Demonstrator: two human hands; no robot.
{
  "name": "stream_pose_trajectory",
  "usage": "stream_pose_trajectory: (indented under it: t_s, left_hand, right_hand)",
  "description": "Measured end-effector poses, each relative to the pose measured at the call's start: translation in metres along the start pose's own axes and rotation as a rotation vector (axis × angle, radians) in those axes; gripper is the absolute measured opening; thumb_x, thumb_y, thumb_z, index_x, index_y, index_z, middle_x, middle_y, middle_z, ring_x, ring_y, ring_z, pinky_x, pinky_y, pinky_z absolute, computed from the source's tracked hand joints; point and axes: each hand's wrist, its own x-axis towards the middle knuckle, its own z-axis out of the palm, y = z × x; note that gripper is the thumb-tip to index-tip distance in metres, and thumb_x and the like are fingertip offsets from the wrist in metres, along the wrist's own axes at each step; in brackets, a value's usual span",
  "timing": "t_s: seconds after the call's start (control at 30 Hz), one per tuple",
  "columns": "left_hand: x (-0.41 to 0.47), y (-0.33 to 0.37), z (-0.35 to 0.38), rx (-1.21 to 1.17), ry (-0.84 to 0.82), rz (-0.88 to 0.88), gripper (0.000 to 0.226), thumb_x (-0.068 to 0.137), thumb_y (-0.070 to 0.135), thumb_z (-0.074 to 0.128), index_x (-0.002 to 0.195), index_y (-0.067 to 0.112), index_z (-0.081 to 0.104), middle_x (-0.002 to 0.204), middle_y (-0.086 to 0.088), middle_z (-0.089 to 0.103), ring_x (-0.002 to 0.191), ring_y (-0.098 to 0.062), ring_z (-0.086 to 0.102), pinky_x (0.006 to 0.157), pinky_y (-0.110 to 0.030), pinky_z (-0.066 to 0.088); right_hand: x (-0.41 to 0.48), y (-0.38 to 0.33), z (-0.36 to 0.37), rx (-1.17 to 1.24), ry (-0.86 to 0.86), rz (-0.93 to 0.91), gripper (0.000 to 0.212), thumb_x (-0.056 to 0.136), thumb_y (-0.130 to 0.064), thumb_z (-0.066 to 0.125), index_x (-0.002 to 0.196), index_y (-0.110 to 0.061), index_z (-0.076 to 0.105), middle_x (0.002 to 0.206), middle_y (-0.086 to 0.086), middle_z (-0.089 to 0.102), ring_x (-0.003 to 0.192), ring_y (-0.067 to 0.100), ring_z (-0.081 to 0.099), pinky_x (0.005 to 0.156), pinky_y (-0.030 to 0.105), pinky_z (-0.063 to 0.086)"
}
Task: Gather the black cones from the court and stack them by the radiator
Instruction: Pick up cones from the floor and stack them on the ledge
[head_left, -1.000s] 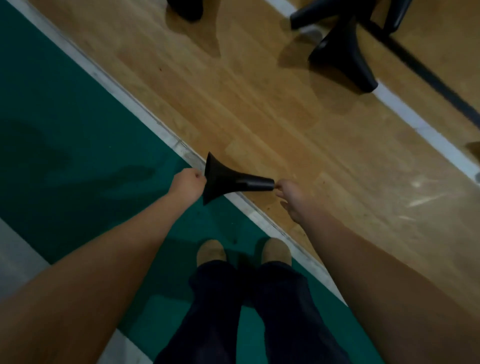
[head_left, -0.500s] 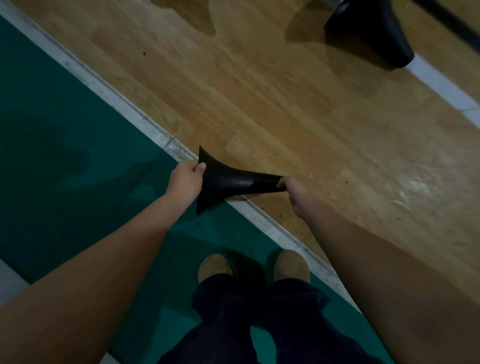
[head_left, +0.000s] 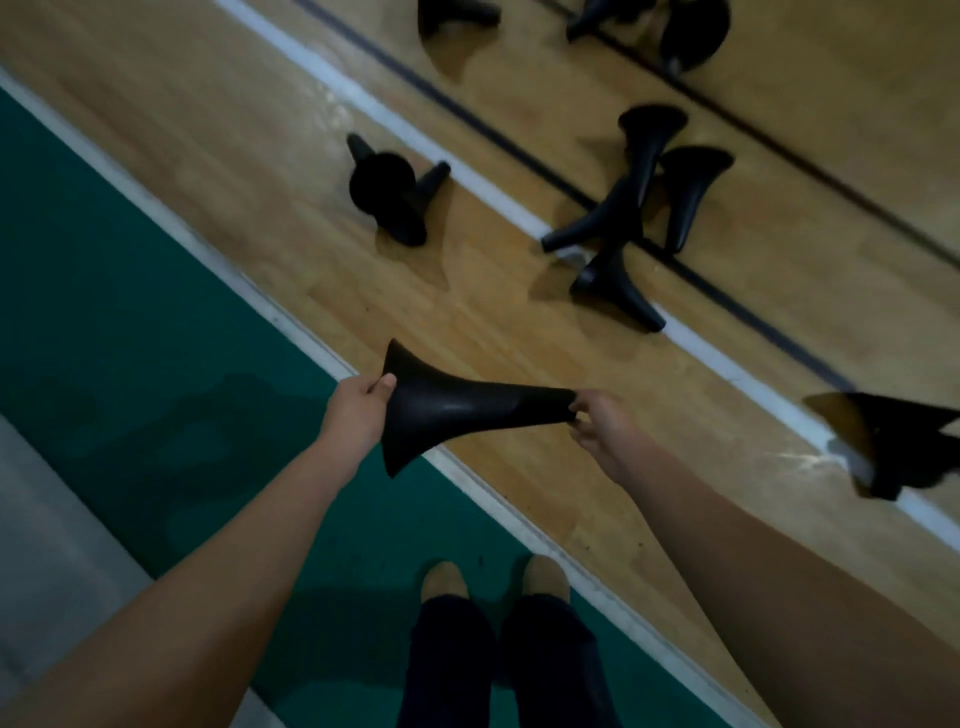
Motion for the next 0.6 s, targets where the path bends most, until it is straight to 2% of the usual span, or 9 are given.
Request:
stream_pose_trajectory:
  t_s: [0.1,0.2,0.27,0.37,0.43,0.5,0.6]
  left_hand:
    - [-0.036,0.05,-0.032,-0.05,-0.014,0.015,0.032,0.101,0.028,0.041,0.096,0.008,0.066,0.103,-0.016,0.066,0.099,-0.031,0.061,0.085,-0.039,0.048]
    - [-0.074,0.099,-0.063,-0.13,-0.007,0.038,0.027,0.1,0.031,0.042,0.084,0.02,0.061,0.099,-0.013,0.064,0.096,-0.029,0.061,0.088,-0.04,0.048]
    - [-0.095,0.13,-0.083,-0.176,0.006,0.056,0.024,0.099,0.035,0.043,0.087,0.023,0.06,0.099,-0.009,0.06,0.096,-0.027,0.058,0.088,-0.039,0.047]
    - [-0.135,0.179,-0.115,-0.243,-0.009,0.105,0.025,0.1,0.036,0.041,0.088,0.025,0.06,0.103,-0.006,0.064,0.1,-0.028,0.061,0.094,-0.047,0.05]
    - [-0.154,0.204,-0.131,-0.287,-0.013,0.126,0.02,0.101,0.033,0.04,0.095,0.023,0.056,0.098,-0.005,0.064,0.097,-0.027,0.061,0.091,-0.044,0.051]
    - [-0.174,0.221,-0.153,-0.331,0.001,0.148,0.017,0.102,0.029,0.041,0.104,0.018,0.054,0.101,-0.007,0.061,0.099,-0.029,0.059,0.09,-0.042,0.051]
    - [-0.186,0.232,-0.183,-0.359,0.014,0.185,0.035,0.101,0.028,0.043,0.129,0.01,0.054,0.118,-0.016,0.06,0.107,-0.036,0.06,0.093,-0.049,0.051]
  right_hand:
    - [-0.057,-0.049,-0.014,0.071,-0.015,-0.078,0.029,0.092,-0.005,0.051,0.121,-0.006,0.053,0.124,0.01,0.049,0.114,0.027,0.052,0.08,0.028,0.049]
    - [-0.118,-0.102,-0.026,0.066,-0.002,-0.187,0.017,0.091,-0.003,0.053,0.104,-0.01,0.061,0.121,0.009,0.052,0.113,0.028,0.054,0.082,0.031,0.052]
    - [-0.157,-0.137,-0.031,0.037,0.005,-0.27,0.017,0.09,0.0,0.055,0.092,-0.015,0.064,0.119,0.009,0.054,0.112,0.029,0.055,0.083,0.034,0.054]
    - [-0.218,-0.185,-0.038,0.064,0.001,-0.397,0.018,0.089,0.001,0.055,0.09,-0.014,0.065,0.109,0.012,0.056,0.11,0.033,0.055,0.081,0.037,0.053]
    - [-0.254,-0.206,-0.043,0.04,0.002,-0.485,0.02,0.089,0.001,0.054,0.102,-0.01,0.065,0.111,0.013,0.055,0.109,0.033,0.054,0.084,0.039,0.053]
    - [-0.293,-0.221,-0.045,0.038,-0.002,-0.538,0.027,0.089,0.0,0.054,0.113,-0.009,0.063,0.116,0.013,0.054,0.109,0.031,0.053,0.093,0.043,0.052]
    - [-0.336,-0.232,-0.041,0.085,-0.015,-0.568,0.029,0.09,0.001,0.055,0.117,-0.008,0.062,0.118,0.012,0.053,0.113,0.029,0.052,0.098,0.044,0.05]
